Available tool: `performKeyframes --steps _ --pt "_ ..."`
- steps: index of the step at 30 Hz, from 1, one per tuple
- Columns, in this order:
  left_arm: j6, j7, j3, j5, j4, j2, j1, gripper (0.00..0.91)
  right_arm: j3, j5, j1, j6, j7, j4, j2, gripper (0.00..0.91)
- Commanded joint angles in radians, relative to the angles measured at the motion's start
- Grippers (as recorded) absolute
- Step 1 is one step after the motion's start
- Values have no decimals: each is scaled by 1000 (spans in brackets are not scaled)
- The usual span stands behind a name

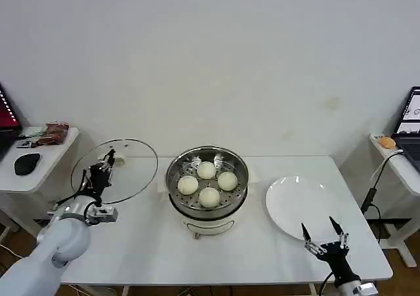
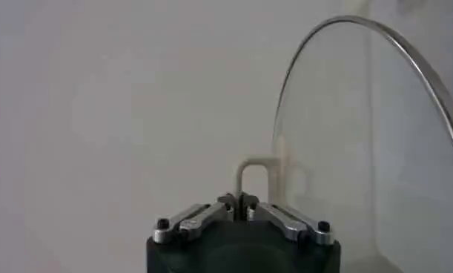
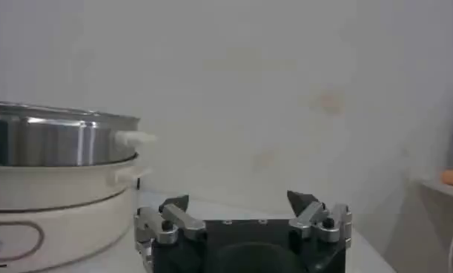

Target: Take steamed baozi put them in steamer then cover it.

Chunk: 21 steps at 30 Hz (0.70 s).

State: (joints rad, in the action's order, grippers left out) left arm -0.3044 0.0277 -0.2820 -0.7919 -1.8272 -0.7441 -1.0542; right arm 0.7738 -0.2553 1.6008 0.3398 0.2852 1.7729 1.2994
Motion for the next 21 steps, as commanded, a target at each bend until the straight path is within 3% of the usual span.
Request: performKeyframes --steps 1,21 --pt "-114 -20 129 22 -59 -6 99 40 0 0 -1 -1 1 0 -1 907" --pt "-253 -16 387 23 -87 -63 248 60 1 -1 -17 3 4 -18 3 907"
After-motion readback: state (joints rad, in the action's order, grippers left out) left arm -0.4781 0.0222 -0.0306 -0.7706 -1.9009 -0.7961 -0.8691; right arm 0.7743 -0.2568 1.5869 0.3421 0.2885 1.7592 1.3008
